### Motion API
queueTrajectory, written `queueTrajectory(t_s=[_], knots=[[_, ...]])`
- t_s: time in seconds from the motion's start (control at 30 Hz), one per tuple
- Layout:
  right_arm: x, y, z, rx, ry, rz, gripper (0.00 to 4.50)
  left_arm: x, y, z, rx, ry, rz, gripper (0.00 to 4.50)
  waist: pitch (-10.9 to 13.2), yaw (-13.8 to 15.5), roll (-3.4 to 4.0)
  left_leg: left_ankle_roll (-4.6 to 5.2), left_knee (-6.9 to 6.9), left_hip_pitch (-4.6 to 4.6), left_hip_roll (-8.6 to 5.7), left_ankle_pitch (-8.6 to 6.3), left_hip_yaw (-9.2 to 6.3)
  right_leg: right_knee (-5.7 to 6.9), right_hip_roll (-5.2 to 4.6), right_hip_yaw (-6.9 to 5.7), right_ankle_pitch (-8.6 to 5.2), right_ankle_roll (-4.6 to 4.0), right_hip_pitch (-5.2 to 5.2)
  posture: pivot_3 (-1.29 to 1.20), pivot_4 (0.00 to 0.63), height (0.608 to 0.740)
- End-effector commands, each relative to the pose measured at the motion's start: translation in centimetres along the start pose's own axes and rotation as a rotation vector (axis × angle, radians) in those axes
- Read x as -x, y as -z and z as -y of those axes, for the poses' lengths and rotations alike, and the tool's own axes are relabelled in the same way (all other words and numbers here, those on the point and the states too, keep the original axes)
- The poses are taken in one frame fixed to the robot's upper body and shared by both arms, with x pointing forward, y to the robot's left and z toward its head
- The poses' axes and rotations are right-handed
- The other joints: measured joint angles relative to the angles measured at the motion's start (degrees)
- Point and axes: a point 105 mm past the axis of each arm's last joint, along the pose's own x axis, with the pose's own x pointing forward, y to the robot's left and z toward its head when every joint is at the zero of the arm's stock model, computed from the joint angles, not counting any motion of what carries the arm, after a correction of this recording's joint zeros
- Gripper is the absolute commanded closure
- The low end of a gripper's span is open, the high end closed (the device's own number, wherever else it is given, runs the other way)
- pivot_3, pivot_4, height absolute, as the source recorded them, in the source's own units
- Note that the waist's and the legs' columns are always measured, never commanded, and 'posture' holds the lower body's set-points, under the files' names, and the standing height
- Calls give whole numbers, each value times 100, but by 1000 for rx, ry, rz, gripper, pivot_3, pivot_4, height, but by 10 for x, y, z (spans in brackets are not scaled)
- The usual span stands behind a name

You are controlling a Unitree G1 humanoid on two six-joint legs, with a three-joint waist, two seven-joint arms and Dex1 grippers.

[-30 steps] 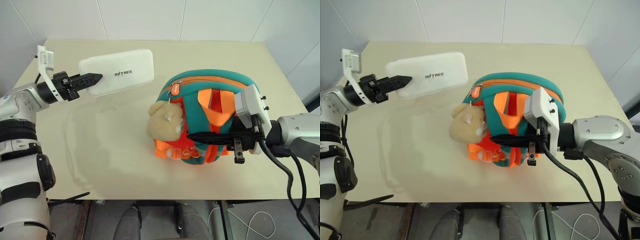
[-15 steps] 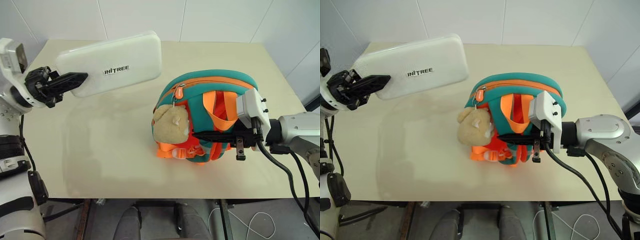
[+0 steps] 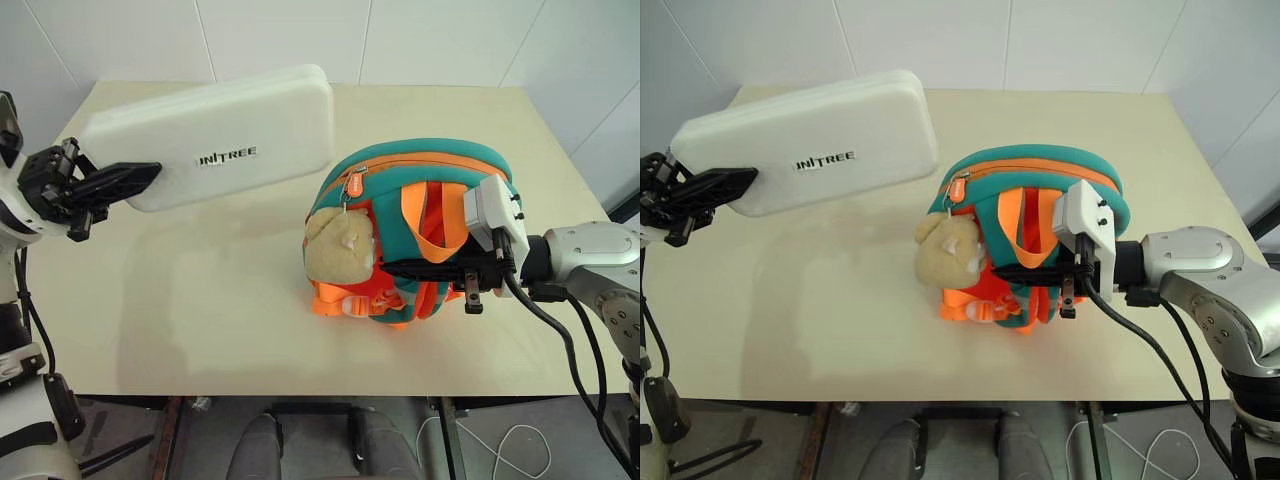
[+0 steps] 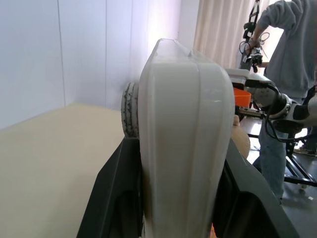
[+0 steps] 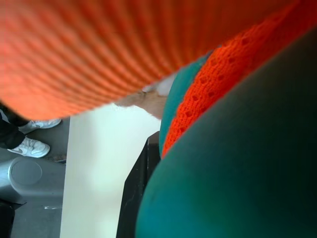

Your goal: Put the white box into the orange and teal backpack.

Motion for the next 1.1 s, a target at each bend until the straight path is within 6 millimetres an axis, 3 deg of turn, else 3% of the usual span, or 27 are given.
queueTrajectory(t_s=[0.03,0.33,0.67,0.9,1.1], knots=[[-3,-6,-1,38,-23,18,4500,-6,-1,9,-31,51,-51,3237,0,0,0,0,2,0,0,0,0,-1,1,0,1,-1,1,0,150,740],[-5,-5,-1,41,-28,19,4500,-12,15,5,-26,104,-205,3238,0,0,0,1,9,1,3,0,1,-3,5,2,-3,-22,4,0,150,740],[-6,-5,2,49,-17,21,4500,-28,20,-10,-157,186,-413,3238,0,0,0,2,8,0,4,-1,3,-5,9,4,-7,-30,3,0,150,740],[-7,-5,3,53,-8,26,4500,-67,28,-25,-230,181,-521,3239,0,8,0,3,14,-2,4,-1,2,-5,11,5,6,-6,7,0,150,740],[-8,-6,3,55,-4,28,4500,-118,57,-29,-176,151,-531,3239,0,10,0,3,21,-1,4,-2,1,1,13,7,11,4,9,0,150,740]])
